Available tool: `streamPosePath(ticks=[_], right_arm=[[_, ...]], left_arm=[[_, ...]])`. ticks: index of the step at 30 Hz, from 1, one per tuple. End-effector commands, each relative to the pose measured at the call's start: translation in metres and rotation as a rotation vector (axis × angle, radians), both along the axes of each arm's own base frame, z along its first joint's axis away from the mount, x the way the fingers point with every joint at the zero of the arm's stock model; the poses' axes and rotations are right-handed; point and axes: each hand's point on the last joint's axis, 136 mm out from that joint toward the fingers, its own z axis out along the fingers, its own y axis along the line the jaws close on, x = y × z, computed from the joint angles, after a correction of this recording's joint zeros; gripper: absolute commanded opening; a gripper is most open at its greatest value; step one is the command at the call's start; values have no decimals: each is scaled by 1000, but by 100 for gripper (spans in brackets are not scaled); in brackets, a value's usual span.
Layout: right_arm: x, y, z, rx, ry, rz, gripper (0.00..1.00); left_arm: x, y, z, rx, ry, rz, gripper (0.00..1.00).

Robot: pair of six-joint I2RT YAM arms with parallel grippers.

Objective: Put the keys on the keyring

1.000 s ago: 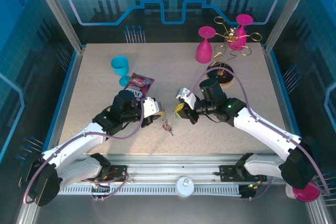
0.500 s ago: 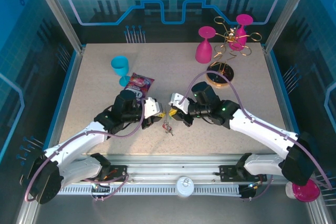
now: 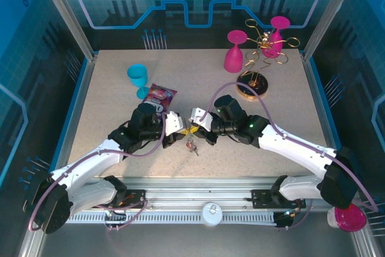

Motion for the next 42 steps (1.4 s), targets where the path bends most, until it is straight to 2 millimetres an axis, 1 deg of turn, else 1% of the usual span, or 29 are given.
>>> streamPosePath(ticks=[1, 5, 16, 22, 25, 30, 36, 42], right_arm=[[7, 10, 16, 28, -56, -9, 0], [12, 10, 18, 23, -70, -35, 0], [14, 17, 17, 0, -106, -54, 0], [17, 19, 12, -47, -138, -76, 0], [27, 17, 8, -98, -161, -137, 0], [41, 9, 3, -142, -137, -264, 0], [44, 2, -2, -156, -68, -349, 0], [44, -6, -7, -182, -60, -381, 0]], left_arm=[[-4, -7, 16, -40, -23, -47, 0], [-5, -7, 15, -37, -21, -50, 0], [-4, -8, 15, -35, 0, -48, 0], [-4, -9, 16, -37, 16, -48, 0], [-5, -9, 17, -43, 11, -54, 0], [-3, -7, 19, -45, -16, -39, 0], [5, -3, 22, -43, -61, 12, 0], [9, -2, 25, -50, -72, 34, 0]])
